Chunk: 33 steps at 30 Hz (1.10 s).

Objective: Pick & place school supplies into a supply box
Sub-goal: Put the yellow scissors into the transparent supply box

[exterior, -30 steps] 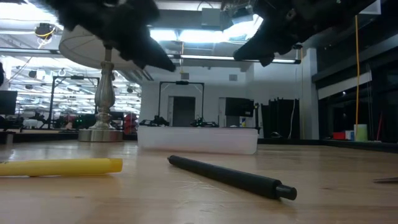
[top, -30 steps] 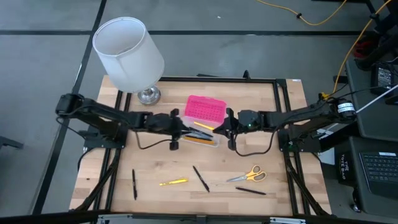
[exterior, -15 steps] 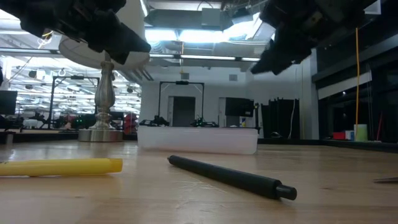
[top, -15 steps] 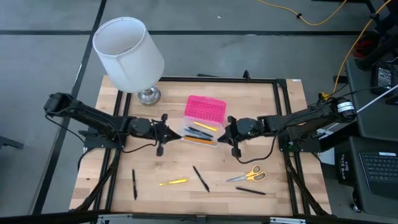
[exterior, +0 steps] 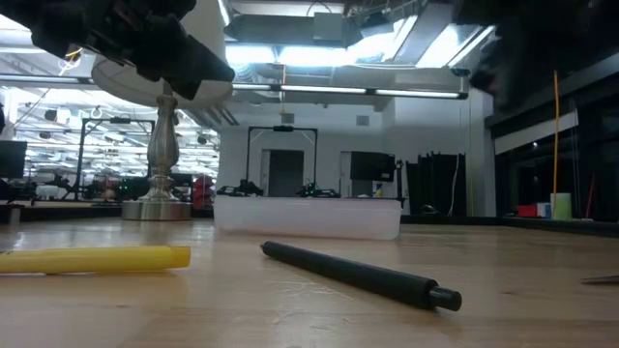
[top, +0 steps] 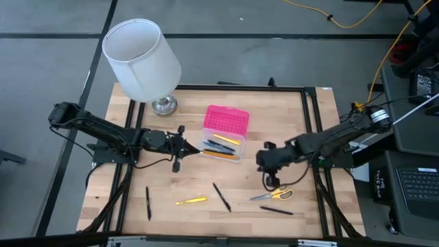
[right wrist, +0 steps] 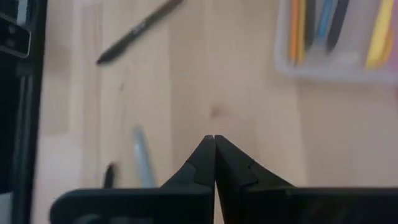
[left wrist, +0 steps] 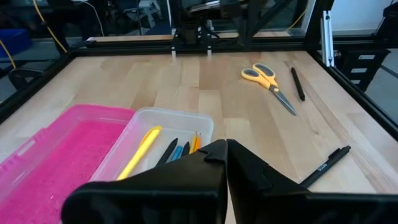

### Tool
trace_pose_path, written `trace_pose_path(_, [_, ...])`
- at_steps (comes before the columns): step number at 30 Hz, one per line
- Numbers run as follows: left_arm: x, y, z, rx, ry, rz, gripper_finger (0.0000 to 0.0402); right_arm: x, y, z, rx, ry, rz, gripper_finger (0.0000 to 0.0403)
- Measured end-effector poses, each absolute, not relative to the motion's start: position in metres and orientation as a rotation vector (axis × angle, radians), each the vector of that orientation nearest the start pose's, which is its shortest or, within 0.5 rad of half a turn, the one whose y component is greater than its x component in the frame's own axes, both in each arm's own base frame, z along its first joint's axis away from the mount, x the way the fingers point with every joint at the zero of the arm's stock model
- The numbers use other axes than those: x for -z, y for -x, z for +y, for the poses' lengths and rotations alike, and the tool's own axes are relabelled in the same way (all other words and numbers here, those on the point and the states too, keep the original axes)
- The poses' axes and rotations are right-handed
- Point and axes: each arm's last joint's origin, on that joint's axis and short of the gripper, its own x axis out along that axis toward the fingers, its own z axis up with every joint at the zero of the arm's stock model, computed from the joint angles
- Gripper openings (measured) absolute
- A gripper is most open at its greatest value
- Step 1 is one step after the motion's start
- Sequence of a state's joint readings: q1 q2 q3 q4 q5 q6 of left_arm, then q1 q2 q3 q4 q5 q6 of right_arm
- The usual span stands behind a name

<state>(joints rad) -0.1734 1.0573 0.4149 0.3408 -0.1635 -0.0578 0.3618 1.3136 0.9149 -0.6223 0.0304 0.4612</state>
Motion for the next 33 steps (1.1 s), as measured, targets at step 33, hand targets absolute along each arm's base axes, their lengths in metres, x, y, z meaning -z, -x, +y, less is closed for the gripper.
trace_pose_path(33, [-0.206, -0.212, -0.032, 0.002, 0.007, 0.299, 0.0006, -0.202, -0.167, 0.163, -0.042, 0.002, 1.469, 0.0053])
